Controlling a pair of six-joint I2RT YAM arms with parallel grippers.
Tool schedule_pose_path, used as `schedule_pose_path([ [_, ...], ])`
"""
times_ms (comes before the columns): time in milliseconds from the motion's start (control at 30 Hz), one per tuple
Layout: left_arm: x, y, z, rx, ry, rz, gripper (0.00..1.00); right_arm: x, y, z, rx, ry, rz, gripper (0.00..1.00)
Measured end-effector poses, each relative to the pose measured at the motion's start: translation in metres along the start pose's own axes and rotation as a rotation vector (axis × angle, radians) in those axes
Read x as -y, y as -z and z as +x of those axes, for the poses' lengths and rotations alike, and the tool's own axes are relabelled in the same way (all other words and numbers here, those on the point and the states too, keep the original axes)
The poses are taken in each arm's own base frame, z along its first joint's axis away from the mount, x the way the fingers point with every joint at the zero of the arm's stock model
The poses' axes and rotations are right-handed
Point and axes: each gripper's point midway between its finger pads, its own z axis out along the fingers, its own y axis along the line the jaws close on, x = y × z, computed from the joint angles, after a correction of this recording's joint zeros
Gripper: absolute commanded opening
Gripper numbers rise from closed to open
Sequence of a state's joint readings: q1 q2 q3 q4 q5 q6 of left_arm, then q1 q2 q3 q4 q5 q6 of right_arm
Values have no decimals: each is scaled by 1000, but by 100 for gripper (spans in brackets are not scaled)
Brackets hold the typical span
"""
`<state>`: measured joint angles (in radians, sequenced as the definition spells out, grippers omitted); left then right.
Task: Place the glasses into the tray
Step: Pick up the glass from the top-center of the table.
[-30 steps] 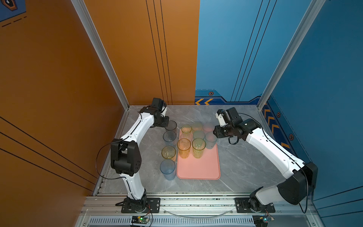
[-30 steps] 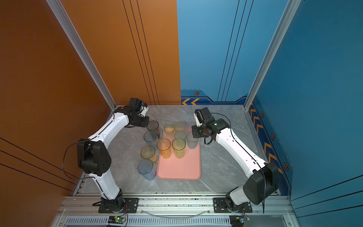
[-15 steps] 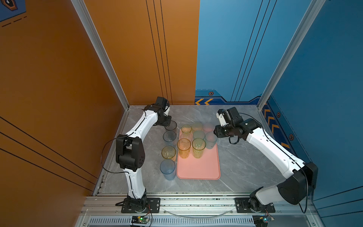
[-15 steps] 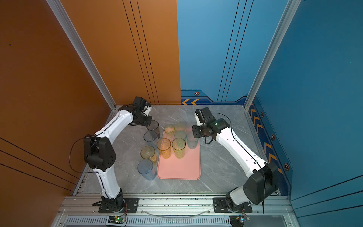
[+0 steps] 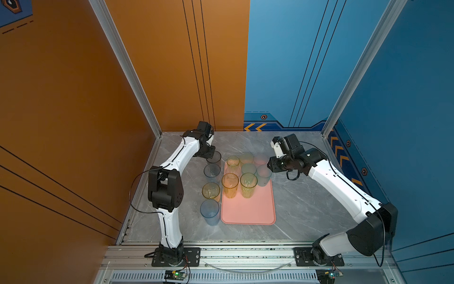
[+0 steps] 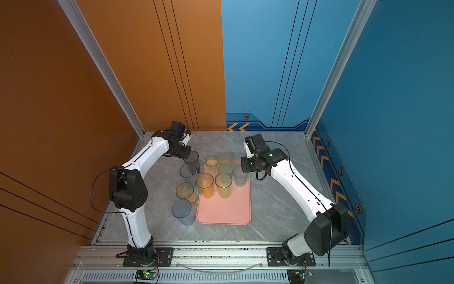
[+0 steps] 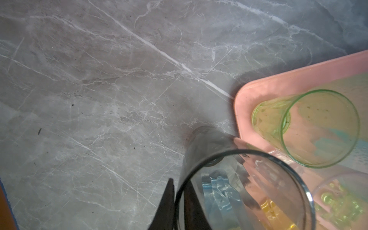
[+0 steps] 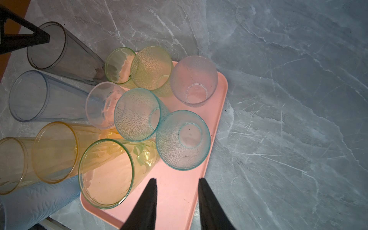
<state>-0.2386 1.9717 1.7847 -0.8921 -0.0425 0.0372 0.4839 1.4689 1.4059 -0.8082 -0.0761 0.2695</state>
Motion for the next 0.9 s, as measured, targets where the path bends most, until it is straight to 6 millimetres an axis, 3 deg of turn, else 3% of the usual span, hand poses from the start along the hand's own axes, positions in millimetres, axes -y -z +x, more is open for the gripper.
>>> schedule_pose_path([
  [633, -6, 12, -1, 32, -7, -48, 4, 2, -5, 8, -22, -2, 6, 34],
  [800, -11, 44, -11, 124, 0, -66, 4, 5, -5, 15, -29, -7, 10, 34],
  [900, -12, 82, -24, 233, 5, -76, 4, 8, -1, 16, -8, -24, 15, 34],
])
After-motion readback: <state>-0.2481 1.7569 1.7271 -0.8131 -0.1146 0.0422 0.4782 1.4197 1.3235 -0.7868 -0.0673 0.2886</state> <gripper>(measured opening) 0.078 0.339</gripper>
